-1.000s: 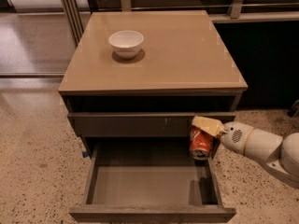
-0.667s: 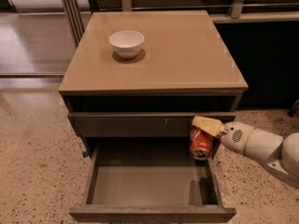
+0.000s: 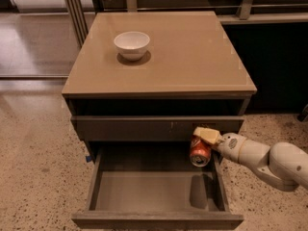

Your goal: Place coke can into middle drawer

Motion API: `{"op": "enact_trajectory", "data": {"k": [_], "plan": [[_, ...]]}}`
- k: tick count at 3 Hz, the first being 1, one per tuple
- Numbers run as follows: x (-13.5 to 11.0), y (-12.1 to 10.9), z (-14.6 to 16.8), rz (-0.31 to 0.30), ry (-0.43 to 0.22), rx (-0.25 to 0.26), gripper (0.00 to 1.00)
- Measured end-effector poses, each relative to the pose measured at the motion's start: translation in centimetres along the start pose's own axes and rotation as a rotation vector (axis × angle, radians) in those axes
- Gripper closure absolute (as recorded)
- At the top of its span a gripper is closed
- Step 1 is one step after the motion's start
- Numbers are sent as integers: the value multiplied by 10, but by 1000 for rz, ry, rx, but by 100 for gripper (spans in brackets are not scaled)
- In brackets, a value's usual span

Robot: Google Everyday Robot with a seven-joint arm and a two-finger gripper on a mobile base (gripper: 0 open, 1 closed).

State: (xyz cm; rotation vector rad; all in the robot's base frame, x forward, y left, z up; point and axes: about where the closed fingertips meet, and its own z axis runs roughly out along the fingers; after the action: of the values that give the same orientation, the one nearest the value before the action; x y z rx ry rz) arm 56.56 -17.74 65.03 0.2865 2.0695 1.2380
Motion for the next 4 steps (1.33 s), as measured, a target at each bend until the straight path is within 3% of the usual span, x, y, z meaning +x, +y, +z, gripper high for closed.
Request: {"op": "enact_trajectory", "data": {"k": [2,4], "plan": [[20,-64,40,171,33,42,100],[38,-102,48,234,24,149,100]]}}
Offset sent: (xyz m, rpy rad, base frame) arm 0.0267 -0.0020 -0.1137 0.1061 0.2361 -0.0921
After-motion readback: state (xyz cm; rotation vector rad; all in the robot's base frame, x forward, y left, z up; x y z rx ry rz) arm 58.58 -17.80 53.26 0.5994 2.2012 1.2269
